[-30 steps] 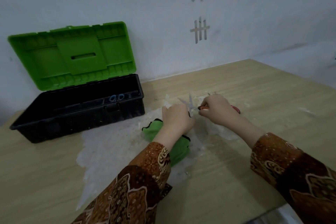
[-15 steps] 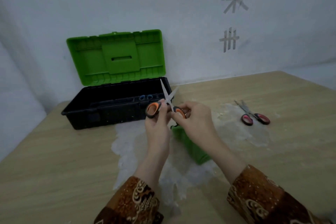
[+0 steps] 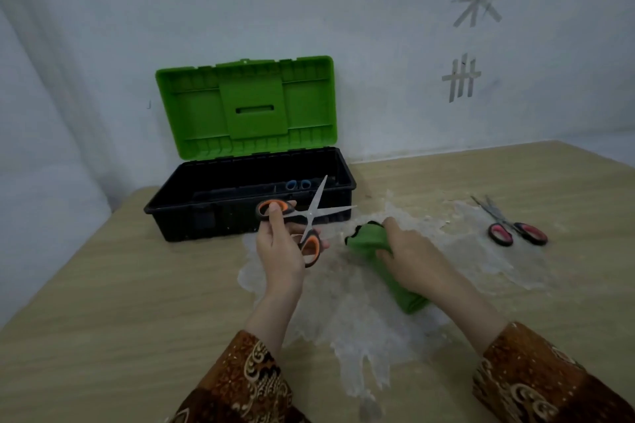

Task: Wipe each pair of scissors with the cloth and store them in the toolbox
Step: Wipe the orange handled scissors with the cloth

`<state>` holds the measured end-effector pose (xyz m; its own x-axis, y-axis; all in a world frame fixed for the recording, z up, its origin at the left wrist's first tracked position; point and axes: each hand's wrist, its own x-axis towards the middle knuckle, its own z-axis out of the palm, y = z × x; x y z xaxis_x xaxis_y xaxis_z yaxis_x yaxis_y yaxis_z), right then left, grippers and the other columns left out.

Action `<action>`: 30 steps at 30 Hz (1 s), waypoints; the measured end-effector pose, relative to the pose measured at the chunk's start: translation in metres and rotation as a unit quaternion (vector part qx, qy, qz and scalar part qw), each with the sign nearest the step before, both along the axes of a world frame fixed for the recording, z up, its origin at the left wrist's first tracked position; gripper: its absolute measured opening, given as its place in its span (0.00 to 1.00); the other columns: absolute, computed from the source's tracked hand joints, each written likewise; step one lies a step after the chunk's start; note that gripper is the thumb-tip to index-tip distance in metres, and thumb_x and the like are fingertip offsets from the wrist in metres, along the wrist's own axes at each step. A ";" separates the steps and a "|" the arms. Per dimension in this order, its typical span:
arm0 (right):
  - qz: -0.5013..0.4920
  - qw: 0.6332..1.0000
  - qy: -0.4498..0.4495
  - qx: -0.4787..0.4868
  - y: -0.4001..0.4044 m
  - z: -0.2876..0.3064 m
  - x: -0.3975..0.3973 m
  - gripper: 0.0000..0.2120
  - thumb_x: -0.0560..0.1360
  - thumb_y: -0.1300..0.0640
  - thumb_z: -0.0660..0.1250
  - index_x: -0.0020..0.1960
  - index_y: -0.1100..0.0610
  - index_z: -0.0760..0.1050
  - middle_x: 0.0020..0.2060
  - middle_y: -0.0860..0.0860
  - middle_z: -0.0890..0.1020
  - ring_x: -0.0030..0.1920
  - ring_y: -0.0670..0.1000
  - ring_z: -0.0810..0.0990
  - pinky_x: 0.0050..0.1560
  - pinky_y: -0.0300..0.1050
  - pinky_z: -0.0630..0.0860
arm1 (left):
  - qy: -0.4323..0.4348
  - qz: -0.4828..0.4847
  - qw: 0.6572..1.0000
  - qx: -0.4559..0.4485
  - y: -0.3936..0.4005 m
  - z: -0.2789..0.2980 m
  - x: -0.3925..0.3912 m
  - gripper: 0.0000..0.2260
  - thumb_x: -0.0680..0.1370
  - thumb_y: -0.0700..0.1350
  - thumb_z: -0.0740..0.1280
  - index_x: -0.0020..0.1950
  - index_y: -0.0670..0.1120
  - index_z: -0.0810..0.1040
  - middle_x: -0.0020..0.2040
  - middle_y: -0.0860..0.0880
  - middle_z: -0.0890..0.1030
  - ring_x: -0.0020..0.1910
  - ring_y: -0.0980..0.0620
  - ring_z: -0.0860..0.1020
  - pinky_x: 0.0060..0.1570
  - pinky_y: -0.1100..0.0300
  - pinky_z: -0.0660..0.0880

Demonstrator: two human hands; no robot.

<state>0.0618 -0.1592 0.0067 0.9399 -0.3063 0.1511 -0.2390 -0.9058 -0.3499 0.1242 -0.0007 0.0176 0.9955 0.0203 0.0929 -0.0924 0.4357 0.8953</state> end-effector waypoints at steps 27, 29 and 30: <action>0.099 0.938 -0.298 -0.143 0.008 -0.018 0.036 0.21 0.77 0.45 0.55 0.64 0.53 0.76 0.48 0.57 0.80 0.27 0.56 0.77 0.22 0.45 0.74 | -0.015 -0.009 1.000 0.008 -0.008 -0.011 -0.001 0.17 0.83 0.53 0.54 0.49 0.42 0.75 0.24 0.48 0.75 0.22 0.48 0.76 0.22 0.55 0.77; 0.093 0.940 -0.292 -0.149 0.005 -0.015 0.035 0.21 0.77 0.45 0.54 0.63 0.53 0.77 0.47 0.57 0.80 0.26 0.56 0.77 0.21 0.44 0.74 | -0.021 -0.010 1.000 0.015 -0.009 -0.011 -0.003 0.17 0.83 0.53 0.54 0.50 0.42 0.75 0.23 0.48 0.75 0.22 0.48 0.76 0.22 0.57 0.76; 0.093 0.941 -0.289 -0.150 0.005 -0.014 0.034 0.21 0.77 0.45 0.55 0.62 0.53 0.77 0.47 0.56 0.80 0.26 0.56 0.76 0.21 0.44 0.74 | -0.023 -0.011 0.999 0.020 -0.009 -0.012 -0.003 0.18 0.83 0.53 0.54 0.51 0.41 0.75 0.24 0.47 0.75 0.22 0.48 0.76 0.22 0.57 0.76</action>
<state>0.0956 -0.1545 -0.0076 0.7067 -0.0074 0.7075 0.0848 -0.9919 -0.0950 0.1208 -0.0096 0.0060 0.9903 -0.0063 0.1388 -0.1246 0.4024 0.9070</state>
